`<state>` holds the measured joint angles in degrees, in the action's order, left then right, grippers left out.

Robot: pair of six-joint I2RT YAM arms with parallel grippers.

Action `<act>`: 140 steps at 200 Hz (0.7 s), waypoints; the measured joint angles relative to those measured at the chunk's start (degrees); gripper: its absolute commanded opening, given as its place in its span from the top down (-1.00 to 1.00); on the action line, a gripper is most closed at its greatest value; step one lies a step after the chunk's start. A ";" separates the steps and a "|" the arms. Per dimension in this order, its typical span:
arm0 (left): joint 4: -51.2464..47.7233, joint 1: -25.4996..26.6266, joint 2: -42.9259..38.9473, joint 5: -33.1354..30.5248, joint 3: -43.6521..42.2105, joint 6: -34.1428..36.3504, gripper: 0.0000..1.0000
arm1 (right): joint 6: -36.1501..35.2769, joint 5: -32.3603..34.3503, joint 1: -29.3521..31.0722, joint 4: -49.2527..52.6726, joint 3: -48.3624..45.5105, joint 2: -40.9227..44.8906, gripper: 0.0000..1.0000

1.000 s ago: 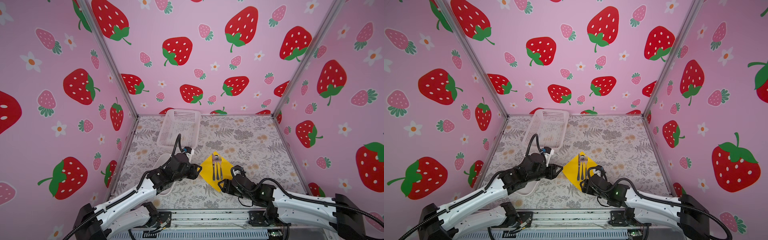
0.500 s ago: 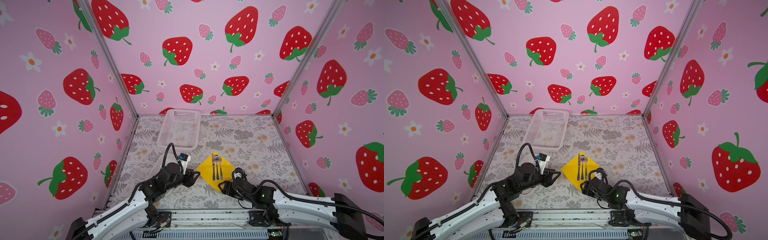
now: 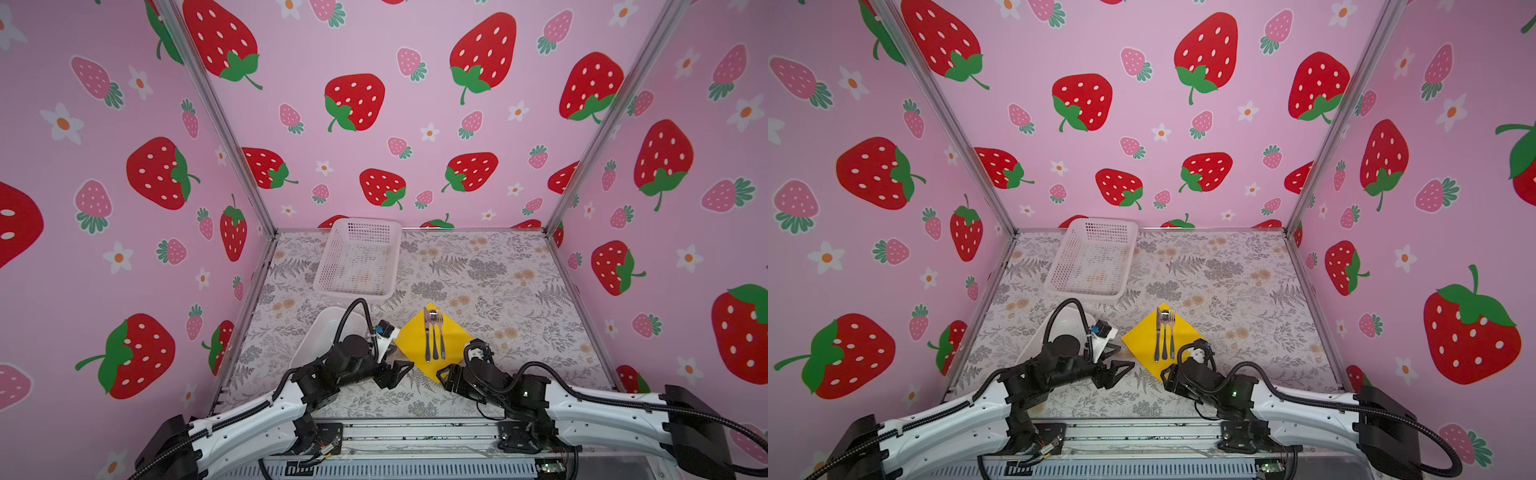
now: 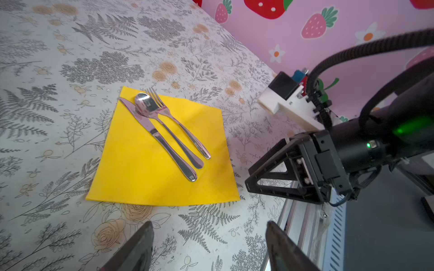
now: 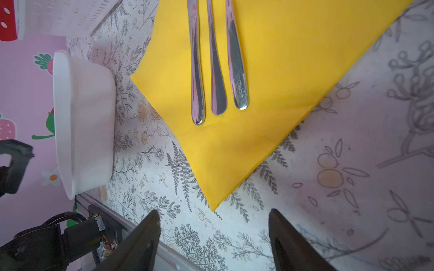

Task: Place the utensils on the paper napkin and roll it up
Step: 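Move both grippers down to the napkin corner nearest the robot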

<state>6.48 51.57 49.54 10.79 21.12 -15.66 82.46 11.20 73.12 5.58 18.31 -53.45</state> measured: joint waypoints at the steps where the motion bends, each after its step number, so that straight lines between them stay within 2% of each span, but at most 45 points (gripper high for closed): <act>1: 0.04 0.07 0.07 0.02 0.00 0.13 -0.52 | 0.02 0.04 0.00 0.00 0.00 0.00 -0.49; 51: 0.02 0.94 1.60 -0.07 0.02 5.01 -0.55 | 0.35 1.07 0.00 -0.44 -0.02 0.15 -0.50; 91: 0.79 0.94 -0.92 -2.69 -0.22 6.14 -0.54 | 0.39 0.92 -0.02 -1.49 -1.14 2.19 -0.50; 140: 0.66 0.94 -1.55 -1.11 -1.60 11.45 -0.49 | 0.44 -0.20 -0.35 -3.50 -2.78 3.06 -0.48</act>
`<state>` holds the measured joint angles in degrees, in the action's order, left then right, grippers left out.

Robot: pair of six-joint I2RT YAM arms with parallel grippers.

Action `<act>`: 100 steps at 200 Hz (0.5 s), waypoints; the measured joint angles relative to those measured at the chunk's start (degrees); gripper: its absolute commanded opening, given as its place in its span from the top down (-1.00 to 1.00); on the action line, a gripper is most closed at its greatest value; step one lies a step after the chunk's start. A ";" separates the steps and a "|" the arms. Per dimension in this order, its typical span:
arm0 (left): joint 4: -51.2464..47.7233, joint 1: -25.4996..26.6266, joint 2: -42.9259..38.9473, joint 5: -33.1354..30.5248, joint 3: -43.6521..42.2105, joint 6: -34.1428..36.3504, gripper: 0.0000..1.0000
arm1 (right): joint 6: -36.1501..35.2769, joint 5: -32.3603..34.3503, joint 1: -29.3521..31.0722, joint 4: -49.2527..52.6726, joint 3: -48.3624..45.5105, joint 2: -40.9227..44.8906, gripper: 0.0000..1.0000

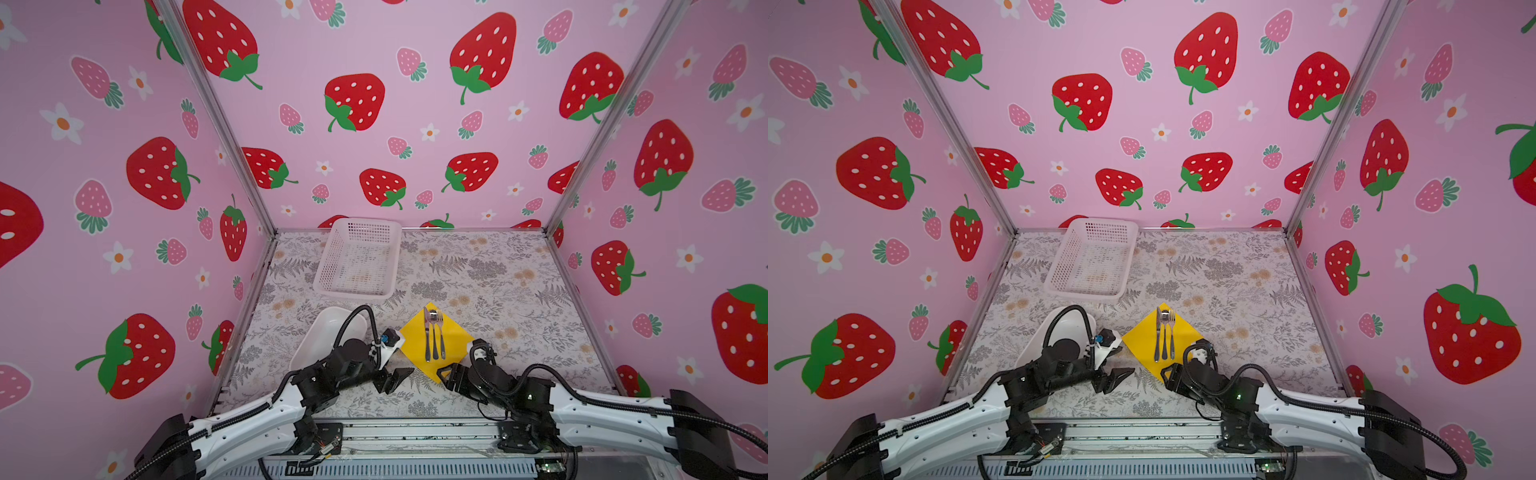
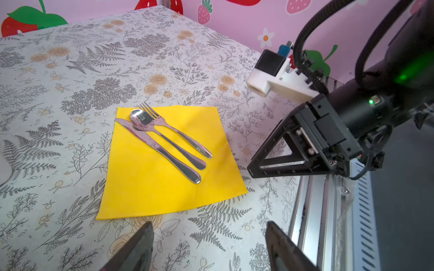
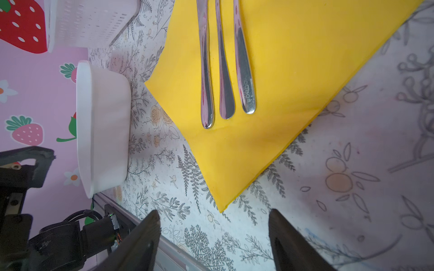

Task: Place the utensils on the paper napkin and roll it up
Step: 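Move both grippers down to the napkin corner nearest the robot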

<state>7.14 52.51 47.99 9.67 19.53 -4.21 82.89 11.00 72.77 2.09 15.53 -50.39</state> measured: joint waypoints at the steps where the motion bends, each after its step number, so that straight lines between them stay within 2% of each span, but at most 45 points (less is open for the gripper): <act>1: -0.04 0.00 0.11 0.02 0.00 0.09 -0.49 | 0.00 -0.07 -0.07 0.00 -0.02 0.00 -0.48; 53: -1.92 0.11 7.76 2.38 1.18 2.71 -0.39 | -0.26 -3.06 -1.88 -4.90 -0.39 -4.02 -0.45; 100: -3.10 0.98 12.22 2.34 4.50 4.28 -0.38 | -0.48 -7.87 -6.84 -10.80 -2.36 -7.61 -0.44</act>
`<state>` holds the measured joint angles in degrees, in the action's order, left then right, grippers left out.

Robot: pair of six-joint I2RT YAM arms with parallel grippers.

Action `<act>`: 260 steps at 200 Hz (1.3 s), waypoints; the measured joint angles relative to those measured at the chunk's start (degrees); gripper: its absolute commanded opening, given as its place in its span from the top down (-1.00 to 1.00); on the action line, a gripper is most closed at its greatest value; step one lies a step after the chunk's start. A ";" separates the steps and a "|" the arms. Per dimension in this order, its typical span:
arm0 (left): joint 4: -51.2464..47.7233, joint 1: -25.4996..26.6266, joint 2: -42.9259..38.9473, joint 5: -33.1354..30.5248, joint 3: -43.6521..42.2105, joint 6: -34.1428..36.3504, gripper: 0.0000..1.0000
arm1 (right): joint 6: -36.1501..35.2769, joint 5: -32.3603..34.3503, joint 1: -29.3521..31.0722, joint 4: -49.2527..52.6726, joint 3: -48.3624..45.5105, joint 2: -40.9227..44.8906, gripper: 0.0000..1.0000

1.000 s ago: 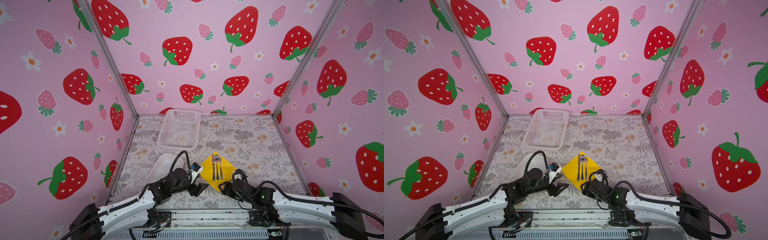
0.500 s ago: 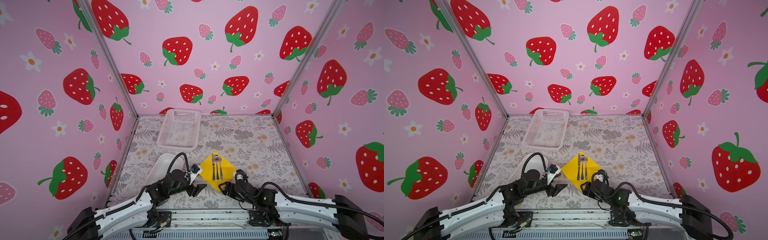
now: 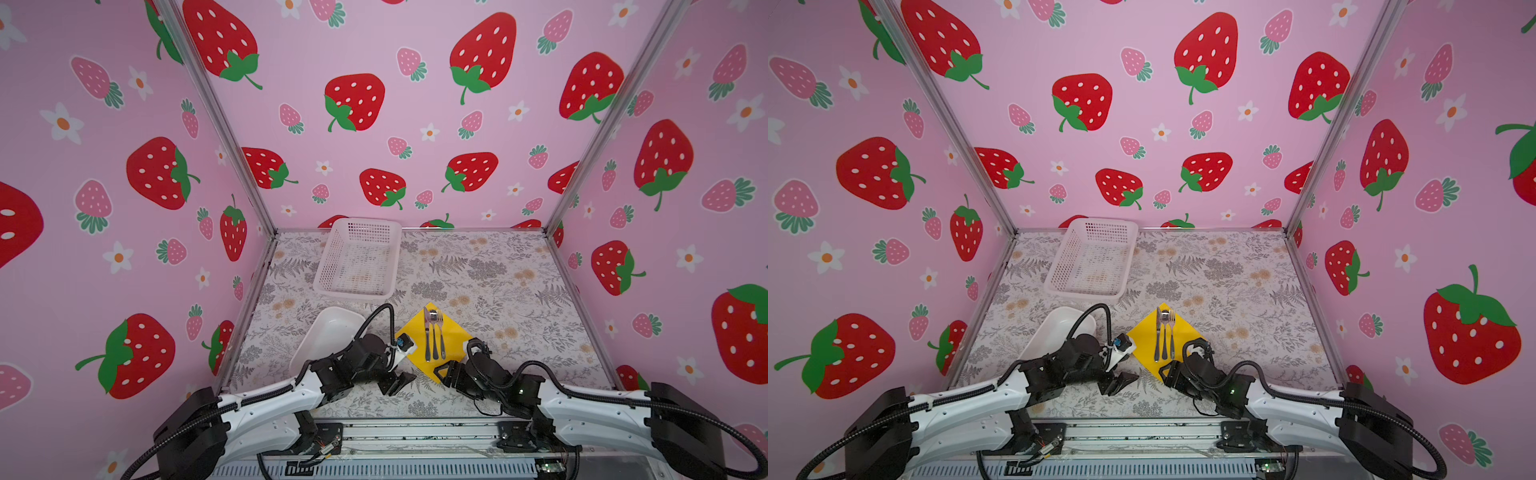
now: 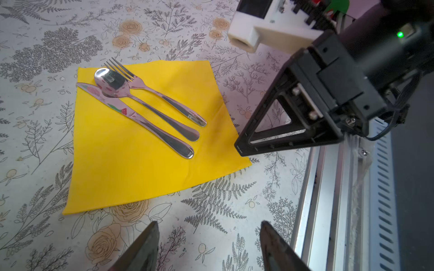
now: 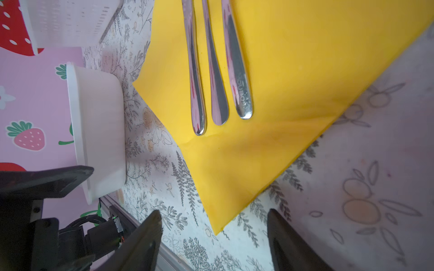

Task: Place the utensils on the paper napkin and roll it up
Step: 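Move both grippers down to the napkin corner nearest the robot, then grasp the napkin corner nearest the robot with both grippers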

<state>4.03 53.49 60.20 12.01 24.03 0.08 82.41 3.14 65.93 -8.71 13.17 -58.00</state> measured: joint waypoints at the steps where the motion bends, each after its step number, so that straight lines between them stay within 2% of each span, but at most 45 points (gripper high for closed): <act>1: 0.00 0.02 0.02 0.00 0.02 0.04 -0.38 | 0.00 -0.07 -0.07 -0.09 -0.07 -0.02 -0.44; 68: -1.55 1.66 3.19 -1.55 1.86 2.82 -0.41 | 0.11 -4.68 -5.68 -9.35 -4.15 -0.68 -0.44; 137: -2.03 6.34 13.64 -5.95 8.02 7.82 -0.42 | 0.26 -9.05 -10.99 -17.44 -5.01 -2.82 -0.43; 214: 1.33 6.80 22.84 -9.92 11.52 9.35 -0.44 | 0.22 -11.56 -14.62 -19.12 -5.01 -3.45 -0.43; 260: 4.15 6.78 27.30 -12.70 14.03 8.63 -0.29 | 0.00 -12.33 -16.52 -19.10 -5.01 -3.41 -0.43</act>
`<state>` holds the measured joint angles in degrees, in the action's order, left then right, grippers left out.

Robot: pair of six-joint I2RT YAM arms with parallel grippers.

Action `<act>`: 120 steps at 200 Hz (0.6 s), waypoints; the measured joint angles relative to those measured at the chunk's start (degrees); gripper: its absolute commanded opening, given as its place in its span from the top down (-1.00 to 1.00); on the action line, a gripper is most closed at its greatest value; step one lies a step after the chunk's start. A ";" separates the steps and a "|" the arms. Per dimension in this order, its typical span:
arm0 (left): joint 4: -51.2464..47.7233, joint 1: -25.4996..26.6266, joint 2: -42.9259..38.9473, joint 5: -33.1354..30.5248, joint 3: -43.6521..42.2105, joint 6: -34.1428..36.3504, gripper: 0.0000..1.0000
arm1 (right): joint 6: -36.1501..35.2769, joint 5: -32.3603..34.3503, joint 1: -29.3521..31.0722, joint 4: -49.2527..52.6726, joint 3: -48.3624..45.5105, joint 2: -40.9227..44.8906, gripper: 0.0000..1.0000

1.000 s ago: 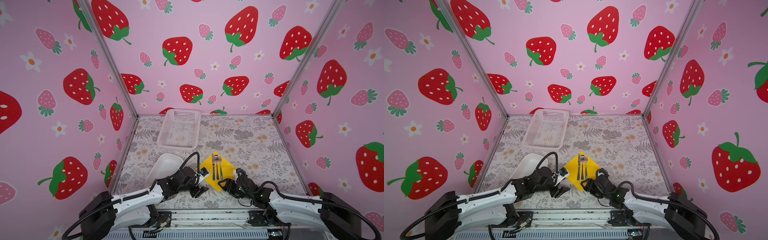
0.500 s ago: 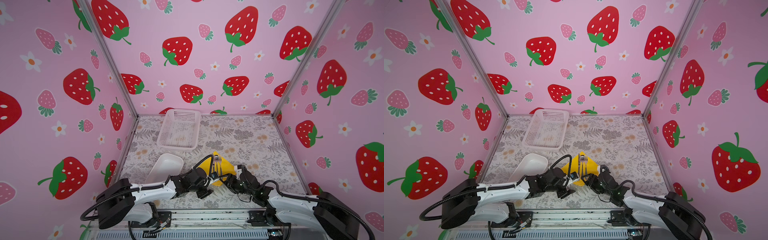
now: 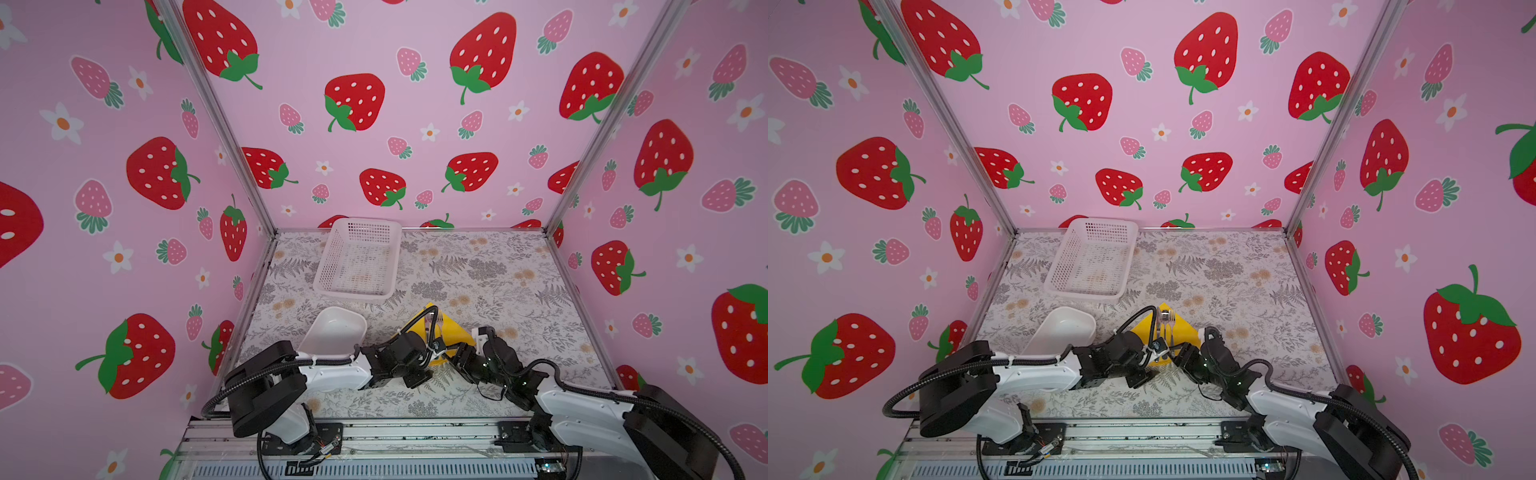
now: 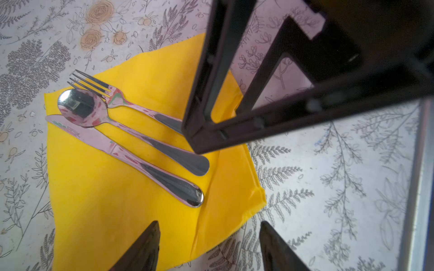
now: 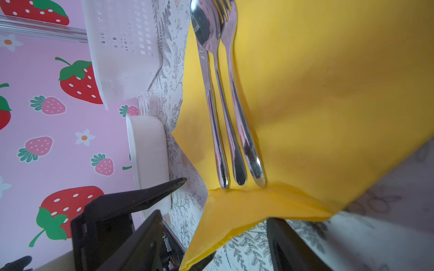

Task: Place the utensils on the paper napkin and roll it up
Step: 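Grasp the napkin corner nearest the robot with both grippers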

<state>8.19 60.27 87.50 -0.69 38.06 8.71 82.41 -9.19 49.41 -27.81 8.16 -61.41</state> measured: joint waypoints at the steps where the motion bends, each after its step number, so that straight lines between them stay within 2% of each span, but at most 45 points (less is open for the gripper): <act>1: 0.07 0.00 0.04 0.00 0.02 -0.02 -0.28 | 0.00 0.00 -0.02 0.00 0.00 0.00 -0.42; 20: 1.20 0.00 0.48 -0.37 0.22 -0.55 -0.13 | 0.00 -0.22 -0.81 0.00 -0.20 0.46 -0.43; 67: 2.40 -0.87 3.26 0.04 2.80 -2.36 0.07 | -0.26 -0.24 -1.88 1.79 -1.11 2.97 -0.43; 97: 2.34 -2.32 4.46 0.31 3.56 -4.07 0.38 | -1.92 0.35 -2.01 5.75 -1.03 5.22 -0.44; 120: 2.25 -3.48 4.94 0.79 4.22 -5.16 0.41 | -3.52 0.83 -2.08 9.05 -0.46 5.90 -0.43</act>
<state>10.44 56.80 92.44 0.10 42.28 3.55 78.89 -8.36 47.33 -18.76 7.70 -55.51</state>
